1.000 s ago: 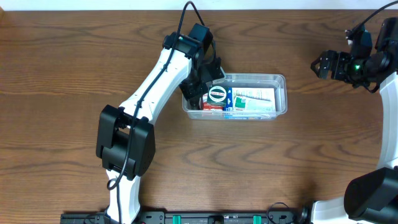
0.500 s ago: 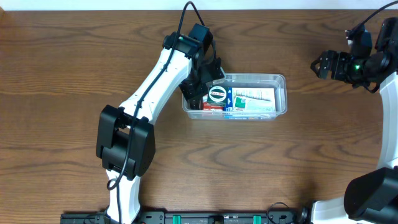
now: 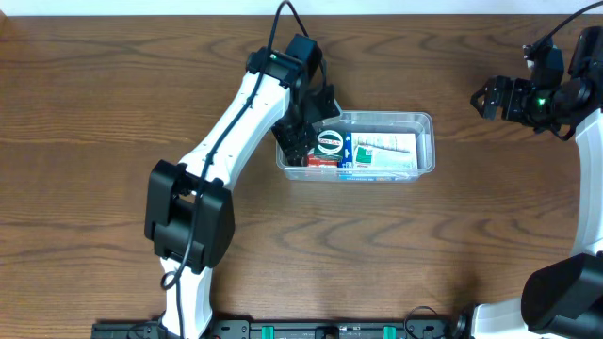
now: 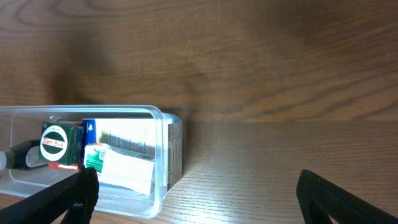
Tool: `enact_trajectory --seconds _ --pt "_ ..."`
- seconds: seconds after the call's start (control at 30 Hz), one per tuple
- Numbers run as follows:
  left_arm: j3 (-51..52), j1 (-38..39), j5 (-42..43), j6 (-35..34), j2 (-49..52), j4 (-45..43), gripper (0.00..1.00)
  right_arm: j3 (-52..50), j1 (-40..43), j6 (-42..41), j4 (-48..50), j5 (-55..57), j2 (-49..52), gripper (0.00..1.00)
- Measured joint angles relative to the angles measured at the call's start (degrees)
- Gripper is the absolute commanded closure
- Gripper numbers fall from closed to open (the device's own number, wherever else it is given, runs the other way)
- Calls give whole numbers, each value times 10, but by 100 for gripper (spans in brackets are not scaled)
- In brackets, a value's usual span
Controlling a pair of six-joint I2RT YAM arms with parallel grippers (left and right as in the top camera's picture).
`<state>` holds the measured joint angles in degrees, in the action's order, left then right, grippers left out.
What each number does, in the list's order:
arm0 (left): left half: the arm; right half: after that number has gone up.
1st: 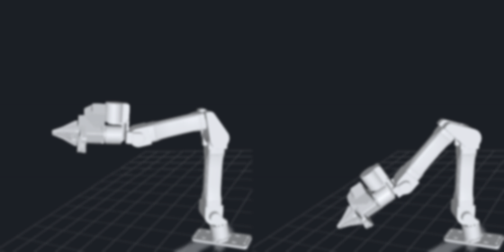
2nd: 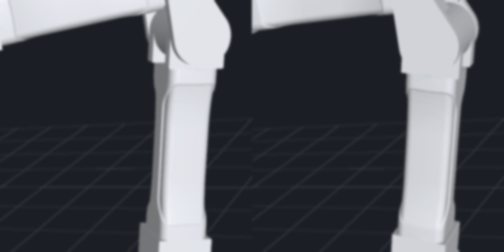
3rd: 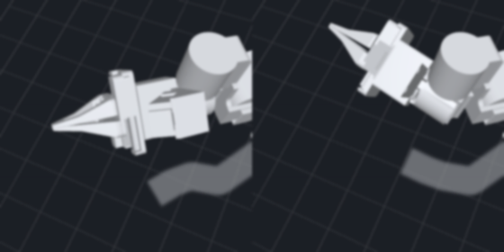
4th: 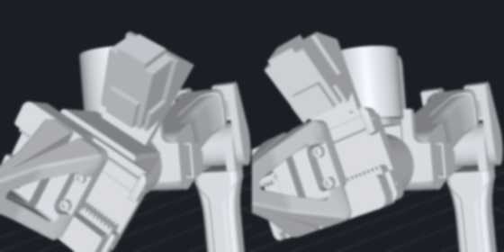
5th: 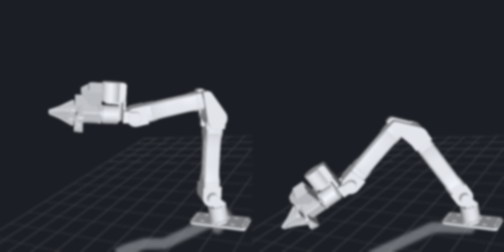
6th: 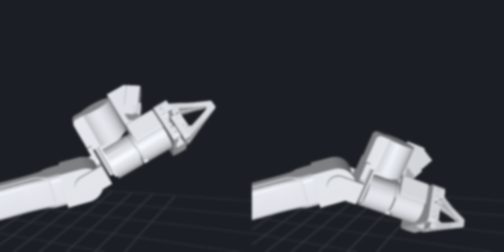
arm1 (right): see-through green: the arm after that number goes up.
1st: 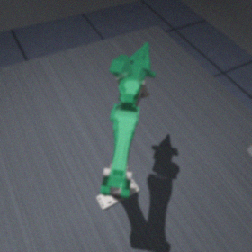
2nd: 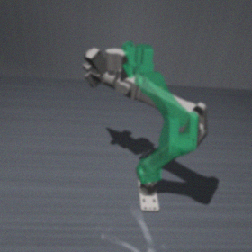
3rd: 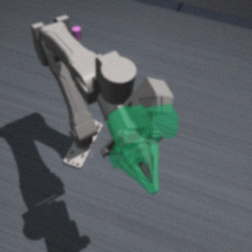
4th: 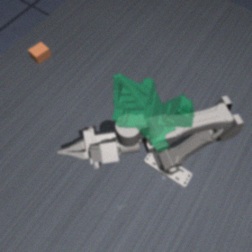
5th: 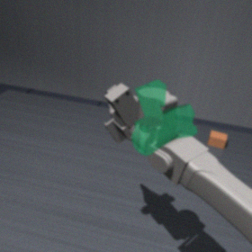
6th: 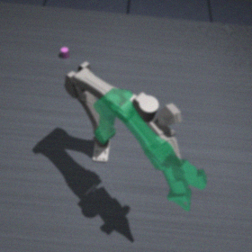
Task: Pack container
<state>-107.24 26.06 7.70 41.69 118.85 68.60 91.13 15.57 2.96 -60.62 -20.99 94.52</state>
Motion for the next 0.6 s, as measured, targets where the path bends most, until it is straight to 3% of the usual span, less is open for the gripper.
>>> enact_trajectory --seconds 0.03,0.07,0.27,0.6 --pt "-2 0 0 -3 -7 0 7 0 0 0 0 0 0 1" --pt "-4 0 -2 -10 -20 0 2 0 0 0 0 0 0 1" --pt "-15 0 -24 -87 -139 21 2 0 0 0 0 0 0 1" --pt "-27 0 -72 -281 -334 127 2 0 0 0 0 0 0 1"
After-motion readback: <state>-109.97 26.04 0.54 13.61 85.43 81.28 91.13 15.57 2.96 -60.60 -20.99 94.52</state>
